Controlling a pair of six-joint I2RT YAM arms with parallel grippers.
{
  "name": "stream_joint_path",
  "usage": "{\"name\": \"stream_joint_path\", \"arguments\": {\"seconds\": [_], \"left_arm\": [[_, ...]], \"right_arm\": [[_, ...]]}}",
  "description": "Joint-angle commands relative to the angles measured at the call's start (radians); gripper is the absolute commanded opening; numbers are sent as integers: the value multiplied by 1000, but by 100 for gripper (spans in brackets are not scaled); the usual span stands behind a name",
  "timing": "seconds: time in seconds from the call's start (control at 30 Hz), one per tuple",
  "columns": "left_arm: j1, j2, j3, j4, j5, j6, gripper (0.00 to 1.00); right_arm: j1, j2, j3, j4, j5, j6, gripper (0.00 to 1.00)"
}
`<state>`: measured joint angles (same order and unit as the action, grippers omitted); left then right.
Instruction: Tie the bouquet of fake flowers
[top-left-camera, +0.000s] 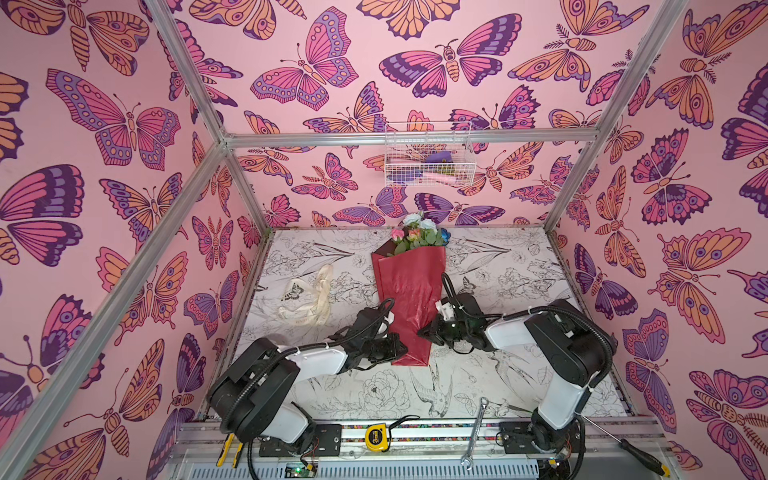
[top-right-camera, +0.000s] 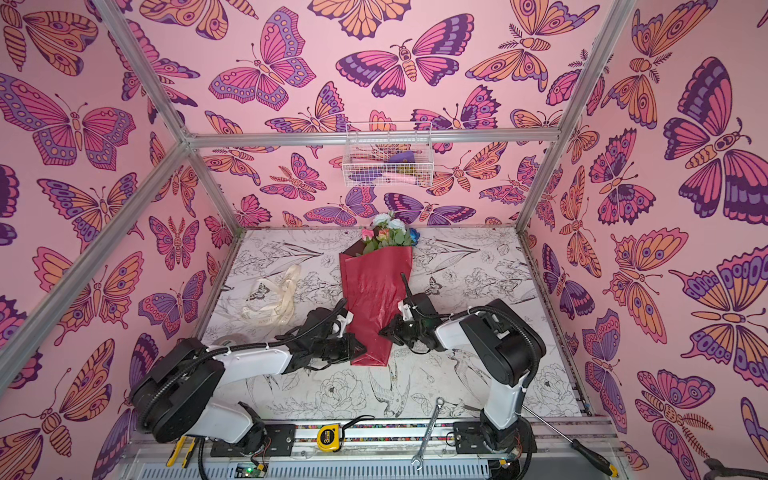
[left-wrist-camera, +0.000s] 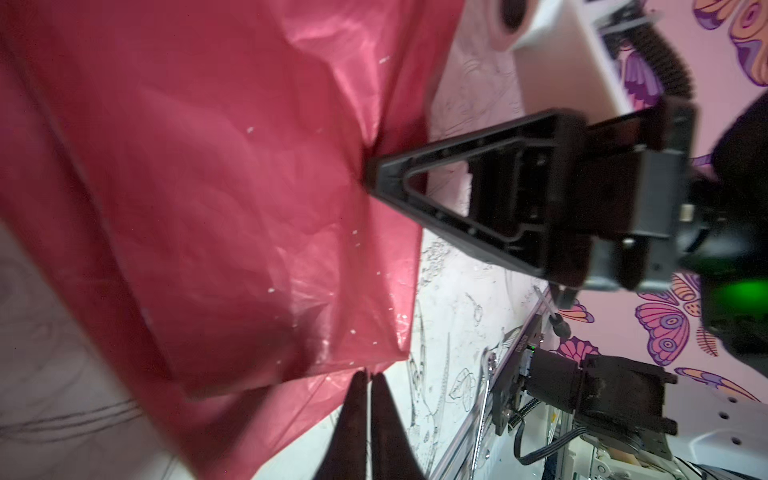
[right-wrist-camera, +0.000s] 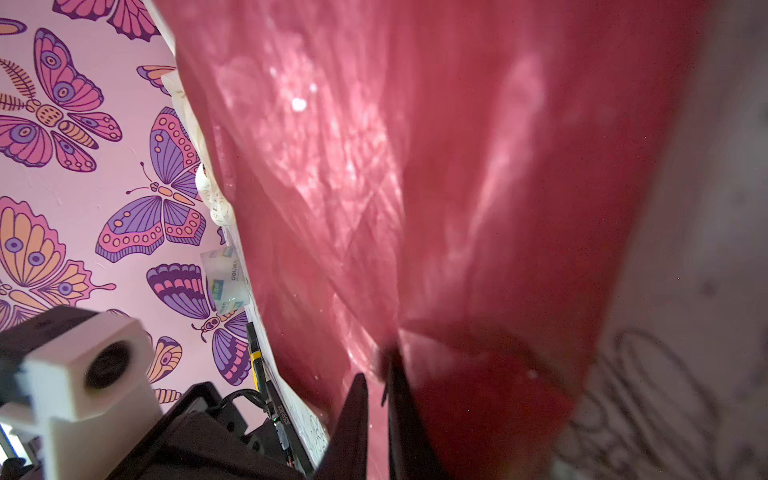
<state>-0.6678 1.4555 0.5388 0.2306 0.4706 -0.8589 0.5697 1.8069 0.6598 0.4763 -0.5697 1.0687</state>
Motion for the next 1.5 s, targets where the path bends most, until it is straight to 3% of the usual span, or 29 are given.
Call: {"name": "stream_joint_path", "arguments": {"seconds": [0.0,0.23,0.7,1.47], "left_arm": [[3,-7,38,-19,-18,17,17],[13,93,72,-85,-126,53,16],[22,167,42,-112,-127,57,0],[23,178,26,-115,-96,54,0]], "right_arm": [[-4,10,-1,21,11,17,15],[-4,-30,0,-38,34,-13,15],[-62,15,111,-100,26,-75,16],[-291,306,461,-211,-18,-174,15]]}}
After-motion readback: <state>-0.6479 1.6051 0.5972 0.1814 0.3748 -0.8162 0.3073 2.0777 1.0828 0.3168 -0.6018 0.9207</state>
